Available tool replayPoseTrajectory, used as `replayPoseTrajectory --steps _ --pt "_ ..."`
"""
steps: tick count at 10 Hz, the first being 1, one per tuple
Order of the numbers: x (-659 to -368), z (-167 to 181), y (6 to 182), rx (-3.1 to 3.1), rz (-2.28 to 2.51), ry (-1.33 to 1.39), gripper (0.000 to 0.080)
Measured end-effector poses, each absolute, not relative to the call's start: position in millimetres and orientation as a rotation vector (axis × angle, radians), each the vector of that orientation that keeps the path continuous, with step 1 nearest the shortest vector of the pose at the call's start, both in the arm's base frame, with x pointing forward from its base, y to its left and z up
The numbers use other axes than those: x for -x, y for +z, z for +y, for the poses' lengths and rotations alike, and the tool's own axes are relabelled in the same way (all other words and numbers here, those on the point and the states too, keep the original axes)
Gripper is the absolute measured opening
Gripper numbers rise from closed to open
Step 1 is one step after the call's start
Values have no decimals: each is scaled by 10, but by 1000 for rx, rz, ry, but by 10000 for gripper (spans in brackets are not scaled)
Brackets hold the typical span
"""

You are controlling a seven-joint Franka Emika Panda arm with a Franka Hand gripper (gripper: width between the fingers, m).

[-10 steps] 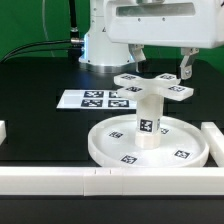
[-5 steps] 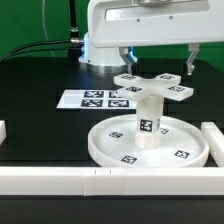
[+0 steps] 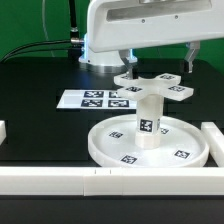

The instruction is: Assemble round table

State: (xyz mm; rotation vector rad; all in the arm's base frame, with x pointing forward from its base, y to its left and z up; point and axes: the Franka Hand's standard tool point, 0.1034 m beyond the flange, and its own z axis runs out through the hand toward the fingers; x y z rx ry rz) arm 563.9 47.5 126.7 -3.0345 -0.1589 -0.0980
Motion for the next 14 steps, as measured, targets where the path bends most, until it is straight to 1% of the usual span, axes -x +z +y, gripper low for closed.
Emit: replayPoseTrajectory --steps 2,6,10,12,14 --pt "-5636 458 1262 3019 -453 -112 648" --pt "-5609 427 1253 2849 -1240 -119 648" --pt "-5610 373 1246 2712 -1566 -109 648" --pt "-5652 335 1261 2550 -1880 -125 648" --pt "-5650 351 1259 2400 -2133 -83 648"
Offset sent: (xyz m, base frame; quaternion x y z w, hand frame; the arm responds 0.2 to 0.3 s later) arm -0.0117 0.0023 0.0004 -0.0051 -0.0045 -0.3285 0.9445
